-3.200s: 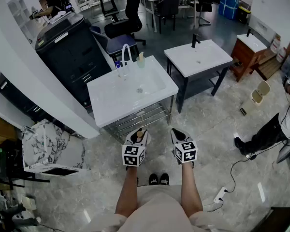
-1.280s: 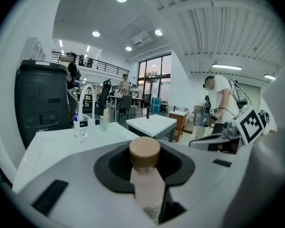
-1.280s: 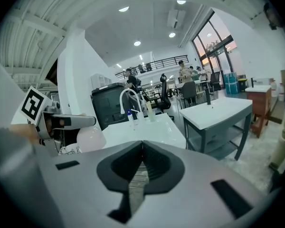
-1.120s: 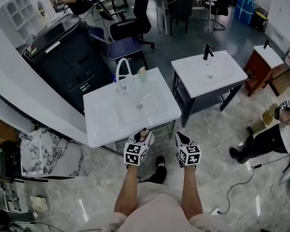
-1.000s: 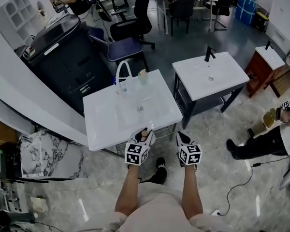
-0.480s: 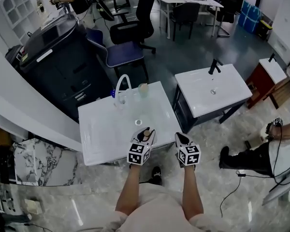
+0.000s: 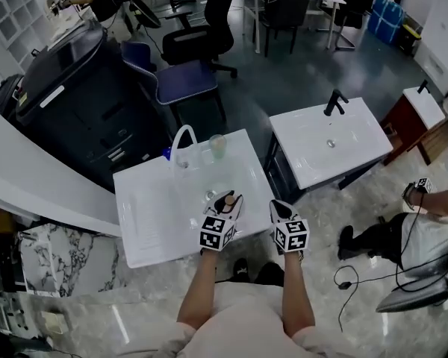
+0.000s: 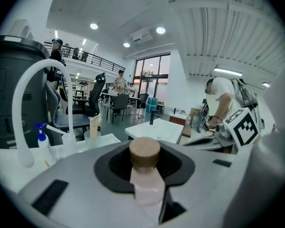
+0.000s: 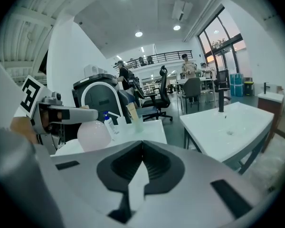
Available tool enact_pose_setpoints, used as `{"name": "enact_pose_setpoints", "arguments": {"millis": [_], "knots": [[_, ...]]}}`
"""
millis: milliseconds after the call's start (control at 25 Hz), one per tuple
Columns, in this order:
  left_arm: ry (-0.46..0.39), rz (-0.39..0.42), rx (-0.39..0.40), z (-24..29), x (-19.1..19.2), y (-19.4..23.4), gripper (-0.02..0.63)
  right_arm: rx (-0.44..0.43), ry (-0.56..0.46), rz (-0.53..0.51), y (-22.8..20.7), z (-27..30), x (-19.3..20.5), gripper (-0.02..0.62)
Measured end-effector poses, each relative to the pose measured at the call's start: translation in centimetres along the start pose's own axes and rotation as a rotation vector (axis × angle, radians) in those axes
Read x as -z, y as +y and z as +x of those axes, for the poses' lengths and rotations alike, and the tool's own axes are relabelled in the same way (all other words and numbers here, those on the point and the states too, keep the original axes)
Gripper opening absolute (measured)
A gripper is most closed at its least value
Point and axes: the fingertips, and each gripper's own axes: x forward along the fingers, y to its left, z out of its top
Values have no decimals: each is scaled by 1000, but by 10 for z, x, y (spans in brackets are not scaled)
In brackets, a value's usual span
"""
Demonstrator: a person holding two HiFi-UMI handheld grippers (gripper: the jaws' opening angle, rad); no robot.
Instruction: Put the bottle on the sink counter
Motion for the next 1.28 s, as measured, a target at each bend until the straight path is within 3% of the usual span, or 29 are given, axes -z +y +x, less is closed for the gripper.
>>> {"name": "enact_pose_setpoints", "arguments": {"millis": [400, 840, 1280], "knots": [[9, -35, -37, 28, -3, 21, 110, -42, 15, -13, -15, 42, -22, 6], [-6, -86, -163, 72, -26, 61, 110, -173, 45, -98, -38, 102, -70, 6], [24, -92, -208, 131, -38, 88, 110, -329, 89, -190, -41, 159, -92, 6]]}}
